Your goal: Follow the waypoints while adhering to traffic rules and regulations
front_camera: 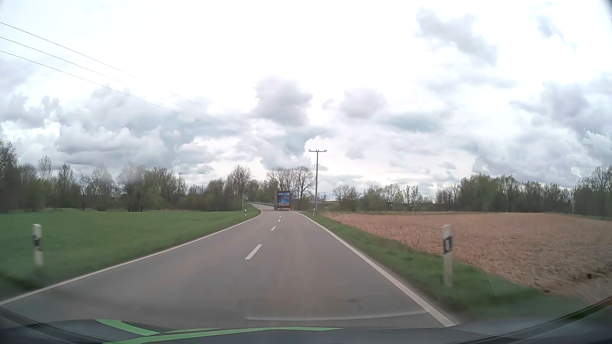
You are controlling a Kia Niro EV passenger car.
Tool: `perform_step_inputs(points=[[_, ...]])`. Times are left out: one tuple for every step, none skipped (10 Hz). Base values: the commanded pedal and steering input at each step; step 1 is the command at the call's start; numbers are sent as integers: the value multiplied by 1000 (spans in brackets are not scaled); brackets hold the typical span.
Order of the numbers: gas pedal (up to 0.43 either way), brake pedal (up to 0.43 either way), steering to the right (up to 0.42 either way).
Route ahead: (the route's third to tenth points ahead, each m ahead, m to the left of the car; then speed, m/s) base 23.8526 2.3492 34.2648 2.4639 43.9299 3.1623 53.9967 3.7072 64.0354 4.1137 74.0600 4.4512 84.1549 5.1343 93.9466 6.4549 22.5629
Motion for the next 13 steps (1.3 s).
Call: perform_step_inputs(points=[[209, 0, -3], [209, 0, -3], [209, 0, -3], [209, 0, -4], [209, 0, -5], [209, 0, -6], [209, 0, -7], [209, 0, -7], [209, 0, -8], [189, 0, -7], [189, 0, -7], [189, 0, -7], [189, 0, -7]])
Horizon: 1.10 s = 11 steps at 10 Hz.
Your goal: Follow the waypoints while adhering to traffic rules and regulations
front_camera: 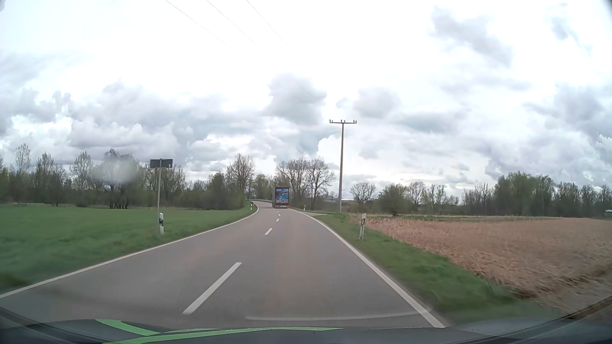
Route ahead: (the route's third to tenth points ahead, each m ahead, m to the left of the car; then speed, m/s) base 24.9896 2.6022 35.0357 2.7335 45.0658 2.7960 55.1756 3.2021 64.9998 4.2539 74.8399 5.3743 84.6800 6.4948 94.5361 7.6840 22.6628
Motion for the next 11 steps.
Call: perform_step_inputs(points=[[189, 0, -6], [189, 0, -6], [189, 0, -5], [169, 0, -5], [157, 0, -5], [150, 0, -5], [138, 0, -5], [138, 0, -6], [138, 0, -7], [138, 0, -7], [138, 0, -7]])
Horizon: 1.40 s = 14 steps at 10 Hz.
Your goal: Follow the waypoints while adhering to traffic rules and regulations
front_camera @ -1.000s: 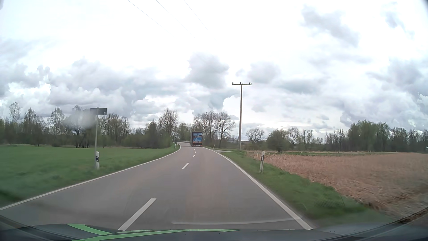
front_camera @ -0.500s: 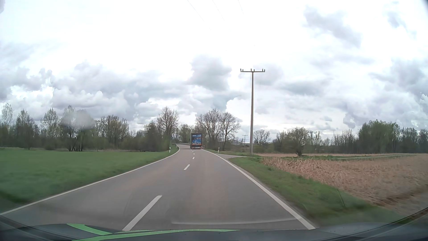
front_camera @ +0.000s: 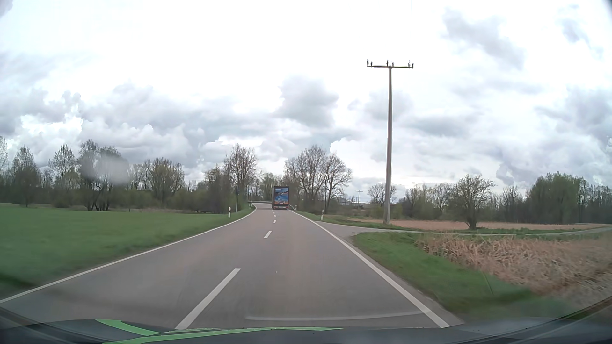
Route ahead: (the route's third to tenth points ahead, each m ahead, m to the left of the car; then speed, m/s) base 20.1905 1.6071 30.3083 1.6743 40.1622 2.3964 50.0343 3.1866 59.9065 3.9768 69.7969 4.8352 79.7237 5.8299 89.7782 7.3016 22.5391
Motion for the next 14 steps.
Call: perform_step_inputs(points=[[138, 0, -7], [130, 0, -7], [130, 0, -8], [130, 0, -9], [130, 0, -10], [118, 0, -10], [98, 0, -10], [67, 0, -10], [59, 0, -10], [59, 0, -10], [47, 0, -10], [47, 0, -10], [47, 0, -9], [47, 0, -8]])
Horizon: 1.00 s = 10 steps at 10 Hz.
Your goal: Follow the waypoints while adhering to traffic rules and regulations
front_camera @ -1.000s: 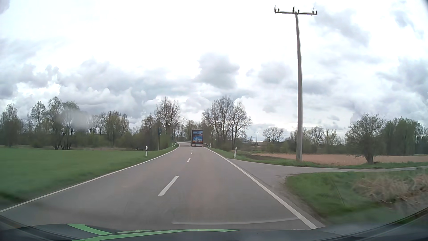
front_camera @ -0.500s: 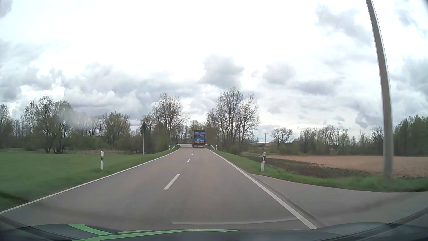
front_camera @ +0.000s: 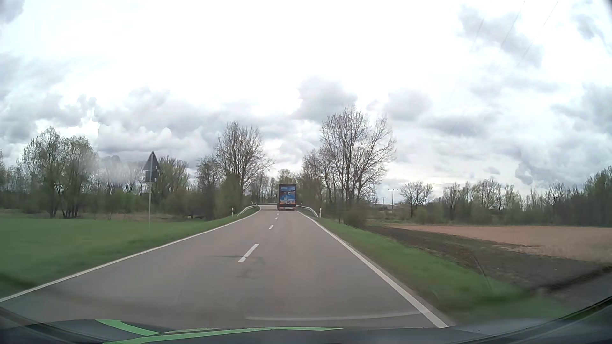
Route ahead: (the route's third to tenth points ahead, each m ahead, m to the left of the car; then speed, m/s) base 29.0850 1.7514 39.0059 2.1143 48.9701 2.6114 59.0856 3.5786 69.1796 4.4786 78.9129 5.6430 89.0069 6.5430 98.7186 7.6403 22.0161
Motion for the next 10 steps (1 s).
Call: perform_step_inputs(points=[[47, 0, -7], [47, 0, -7], [47, 0, -7], [47, 0, -7], [47, 0, -7], [47, 0, -7], [47, 0, -7], [47, 0, -7], [47, 0, -7], [47, 0, -7]])
